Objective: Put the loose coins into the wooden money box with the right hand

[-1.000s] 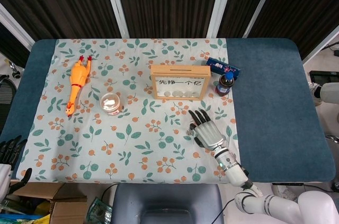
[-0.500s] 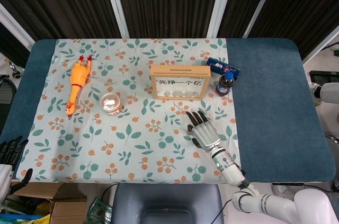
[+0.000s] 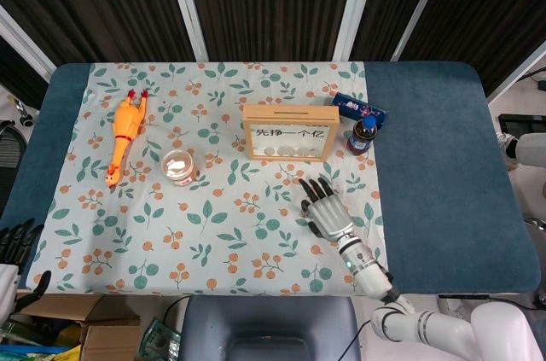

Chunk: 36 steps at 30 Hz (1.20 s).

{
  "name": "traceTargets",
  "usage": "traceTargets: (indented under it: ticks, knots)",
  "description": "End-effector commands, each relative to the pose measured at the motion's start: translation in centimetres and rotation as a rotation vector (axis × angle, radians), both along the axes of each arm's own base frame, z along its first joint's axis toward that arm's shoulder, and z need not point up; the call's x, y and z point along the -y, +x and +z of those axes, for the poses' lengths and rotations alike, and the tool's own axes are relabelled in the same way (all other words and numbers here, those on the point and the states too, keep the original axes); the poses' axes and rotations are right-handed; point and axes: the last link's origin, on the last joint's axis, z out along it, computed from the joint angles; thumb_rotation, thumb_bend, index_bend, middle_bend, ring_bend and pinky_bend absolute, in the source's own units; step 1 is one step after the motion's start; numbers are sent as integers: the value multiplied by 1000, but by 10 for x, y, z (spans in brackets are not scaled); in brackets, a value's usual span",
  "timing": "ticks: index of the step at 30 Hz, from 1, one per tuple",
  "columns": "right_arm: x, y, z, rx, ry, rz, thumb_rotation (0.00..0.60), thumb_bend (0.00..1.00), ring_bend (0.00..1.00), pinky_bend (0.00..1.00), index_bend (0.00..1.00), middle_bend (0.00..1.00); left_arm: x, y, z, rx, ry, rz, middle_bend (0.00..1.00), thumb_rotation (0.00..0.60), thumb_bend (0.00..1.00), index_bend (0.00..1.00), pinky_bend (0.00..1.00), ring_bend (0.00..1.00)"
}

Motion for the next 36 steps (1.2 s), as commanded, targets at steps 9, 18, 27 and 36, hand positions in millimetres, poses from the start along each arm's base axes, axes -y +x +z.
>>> traceTargets:
  ticks: [9, 18, 27, 36]
  knots:
    - [2, 0, -1, -6, -3, -4, 600, 529, 0, 0, 545, 28, 0, 0, 1, 4, 4, 0, 0, 600, 408, 0, 0, 0]
    - [5, 1, -2, -1, -10, -8, 600, 530, 0, 0, 545, 29, 0, -1, 2, 5, 5, 2, 0, 600, 408, 0, 0, 0]
    - [6, 2, -5, -9, -4, -6, 600, 530, 0, 0, 559, 35, 0, -1, 2, 4, 3, 4, 0, 600, 407, 0, 0, 0]
    - [9, 4, -7, -5, -8, -10, 600, 538, 0, 0, 596, 53, 0, -2, 2, 7, 2, 5, 0, 600, 407, 0, 0, 0]
